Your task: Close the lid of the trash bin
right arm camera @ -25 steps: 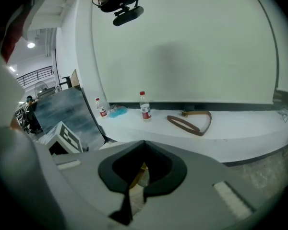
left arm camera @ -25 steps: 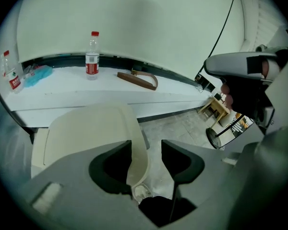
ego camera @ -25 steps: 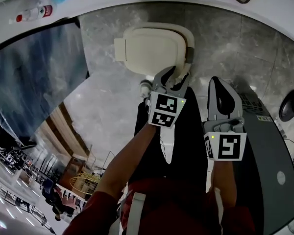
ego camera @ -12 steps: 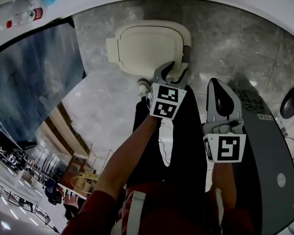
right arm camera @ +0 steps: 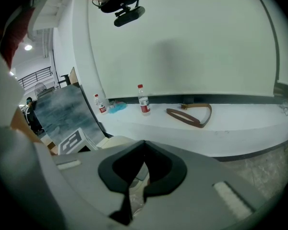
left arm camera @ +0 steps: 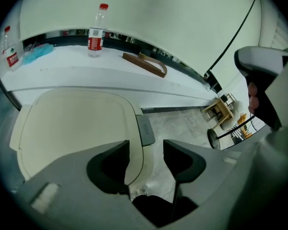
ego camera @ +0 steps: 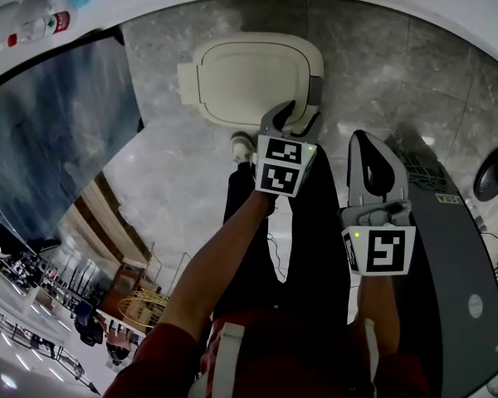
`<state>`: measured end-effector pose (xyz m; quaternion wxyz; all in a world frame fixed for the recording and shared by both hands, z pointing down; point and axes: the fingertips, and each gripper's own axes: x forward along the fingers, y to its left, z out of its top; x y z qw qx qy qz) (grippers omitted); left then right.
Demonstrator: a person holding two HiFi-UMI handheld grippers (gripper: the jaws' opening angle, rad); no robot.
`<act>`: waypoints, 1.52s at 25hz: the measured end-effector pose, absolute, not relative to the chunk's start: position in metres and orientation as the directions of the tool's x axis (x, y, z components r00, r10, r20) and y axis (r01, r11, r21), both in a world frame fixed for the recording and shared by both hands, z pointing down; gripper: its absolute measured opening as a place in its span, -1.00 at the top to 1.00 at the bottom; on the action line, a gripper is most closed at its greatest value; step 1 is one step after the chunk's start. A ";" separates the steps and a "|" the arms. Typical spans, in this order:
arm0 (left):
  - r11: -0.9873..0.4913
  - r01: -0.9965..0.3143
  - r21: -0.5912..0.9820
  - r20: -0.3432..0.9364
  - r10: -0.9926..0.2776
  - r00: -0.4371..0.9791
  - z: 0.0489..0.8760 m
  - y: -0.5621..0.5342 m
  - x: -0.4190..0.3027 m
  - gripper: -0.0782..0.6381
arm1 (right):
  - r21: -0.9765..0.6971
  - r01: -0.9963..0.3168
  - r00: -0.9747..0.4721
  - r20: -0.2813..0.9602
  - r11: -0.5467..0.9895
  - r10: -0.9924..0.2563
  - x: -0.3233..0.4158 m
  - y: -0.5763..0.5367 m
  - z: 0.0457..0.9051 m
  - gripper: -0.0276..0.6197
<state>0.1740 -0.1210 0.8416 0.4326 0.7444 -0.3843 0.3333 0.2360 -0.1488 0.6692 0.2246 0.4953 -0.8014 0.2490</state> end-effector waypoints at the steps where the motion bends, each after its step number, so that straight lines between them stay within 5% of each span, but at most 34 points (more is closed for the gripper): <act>1: -0.342 -0.858 0.383 0.830 -0.281 0.482 0.842 -0.121 0.174 0.15 | -0.180 -0.907 -0.407 0.607 0.381 -0.682 0.235 -0.150 0.669 0.91; 11: -0.402 -0.845 0.353 0.823 -0.296 0.485 0.838 -0.119 0.171 0.15 | -0.161 -0.901 -0.410 0.616 0.402 -0.673 0.232 -0.148 0.673 0.91; 24: -0.378 -0.893 0.246 0.759 -0.497 0.420 0.775 -0.154 0.122 0.25 | -0.149 -0.891 -0.422 0.618 0.429 -0.663 0.214 -0.150 0.669 0.91; 38: -0.333 -0.920 0.207 0.593 -0.705 0.389 0.600 -0.158 0.060 0.52 | -0.093 -0.878 -0.445 0.521 0.470 -0.728 0.171 -0.169 0.548 0.91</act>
